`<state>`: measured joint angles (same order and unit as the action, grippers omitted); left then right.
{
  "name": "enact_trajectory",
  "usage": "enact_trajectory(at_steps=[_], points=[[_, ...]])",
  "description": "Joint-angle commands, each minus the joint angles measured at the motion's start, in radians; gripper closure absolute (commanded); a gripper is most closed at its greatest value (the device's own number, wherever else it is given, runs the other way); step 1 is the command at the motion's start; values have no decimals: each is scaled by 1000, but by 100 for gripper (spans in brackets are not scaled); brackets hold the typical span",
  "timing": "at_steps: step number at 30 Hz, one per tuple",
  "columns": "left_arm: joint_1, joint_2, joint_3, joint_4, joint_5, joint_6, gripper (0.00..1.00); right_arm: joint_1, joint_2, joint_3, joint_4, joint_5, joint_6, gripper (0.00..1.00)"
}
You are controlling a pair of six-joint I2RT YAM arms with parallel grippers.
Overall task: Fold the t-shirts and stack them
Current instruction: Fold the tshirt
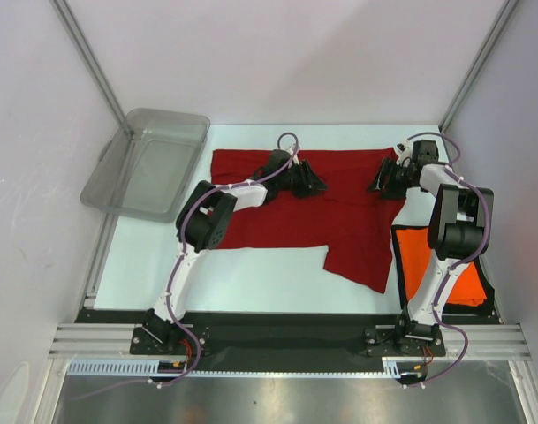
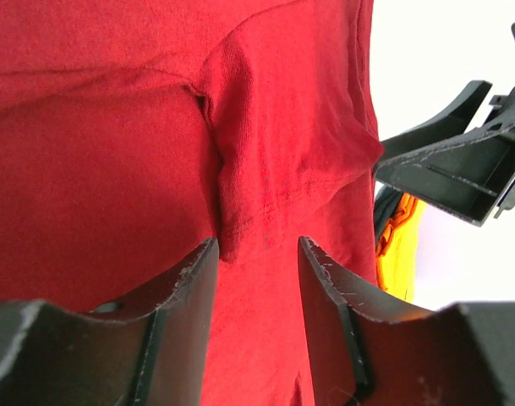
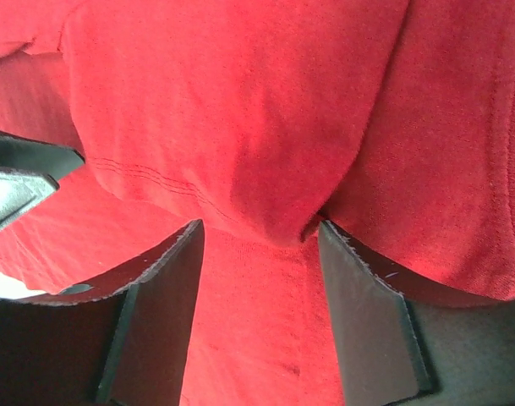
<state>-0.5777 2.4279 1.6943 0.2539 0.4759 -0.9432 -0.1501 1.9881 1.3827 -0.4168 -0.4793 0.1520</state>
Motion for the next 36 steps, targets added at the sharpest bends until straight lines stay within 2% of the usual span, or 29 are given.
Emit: enact_trajectory(at_steps=[1,15,20,21,23,24,28,32,36], points=[[-16,22,61,36,-6,-39,53,-16,-15,-8,0,-4,-28,40],[-36,49,119,-28,-10,-51,61,-17,20,-10,7,-47,-31,52],[-36,40,146,-74,-10,-22,69,-16,9,-19,20,-68,-17,59],[-34,36,151,-100,-13,-16,71,-16,0,-14,15,-67,-12,65],[-31,28,160,-125,-14,-3,74,-16,-15,-10,-11,-39,3,69],[-30,22,162,-149,-17,-2,76,-17,-40,-8,-19,-24,11,79],[-22,7,169,-191,-11,10,87,-25,-45,24,-103,15,86,100],[-19,-1,211,-248,-5,43,99,-26,6,81,-215,2,121,100],[-14,-15,234,-333,-20,69,100,-29,-3,81,-240,10,155,100]])
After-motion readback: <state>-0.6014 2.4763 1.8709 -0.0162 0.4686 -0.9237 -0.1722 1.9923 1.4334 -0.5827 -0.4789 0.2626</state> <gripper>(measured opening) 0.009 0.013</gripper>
